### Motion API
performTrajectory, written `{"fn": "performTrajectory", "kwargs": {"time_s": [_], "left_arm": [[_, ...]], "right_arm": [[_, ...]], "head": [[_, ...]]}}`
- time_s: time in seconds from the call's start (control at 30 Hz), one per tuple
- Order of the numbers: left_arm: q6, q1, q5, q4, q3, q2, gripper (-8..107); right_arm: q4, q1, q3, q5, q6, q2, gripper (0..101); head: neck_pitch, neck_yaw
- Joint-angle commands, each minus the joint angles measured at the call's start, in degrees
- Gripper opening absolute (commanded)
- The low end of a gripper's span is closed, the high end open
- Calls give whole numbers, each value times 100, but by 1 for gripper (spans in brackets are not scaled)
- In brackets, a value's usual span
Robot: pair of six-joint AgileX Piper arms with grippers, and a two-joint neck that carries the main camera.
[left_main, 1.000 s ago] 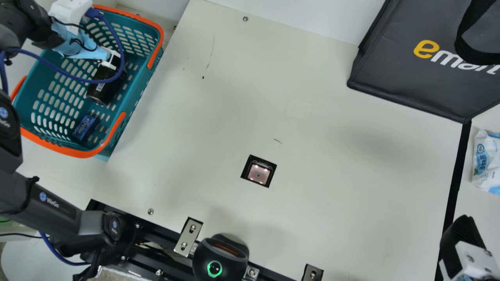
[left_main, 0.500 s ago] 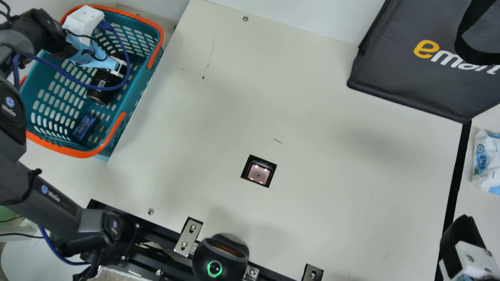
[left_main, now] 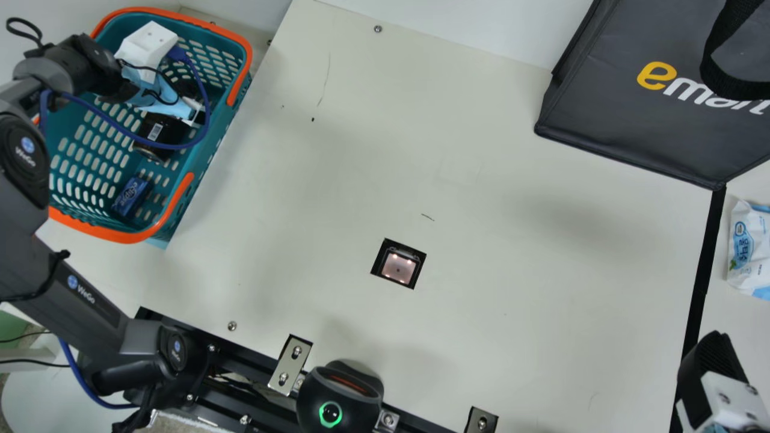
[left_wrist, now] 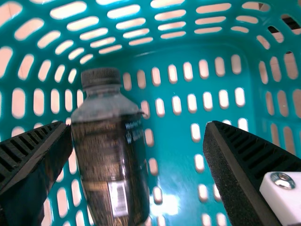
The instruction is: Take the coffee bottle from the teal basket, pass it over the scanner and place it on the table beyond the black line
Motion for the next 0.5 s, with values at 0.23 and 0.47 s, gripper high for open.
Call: {"fn": "performTrajectory", "kwargs": {"time_s": [0.23,0.47], "left_arm": [[-91,-123,-491,224,-227,463,90],[-495,-198,-533,591,-509,823,90]], "right_arm": [[0,0,0,-11,0,0,95],[0,0,0,-11,0,0,95]], "head": [[-166,23],[-166,23]]}}
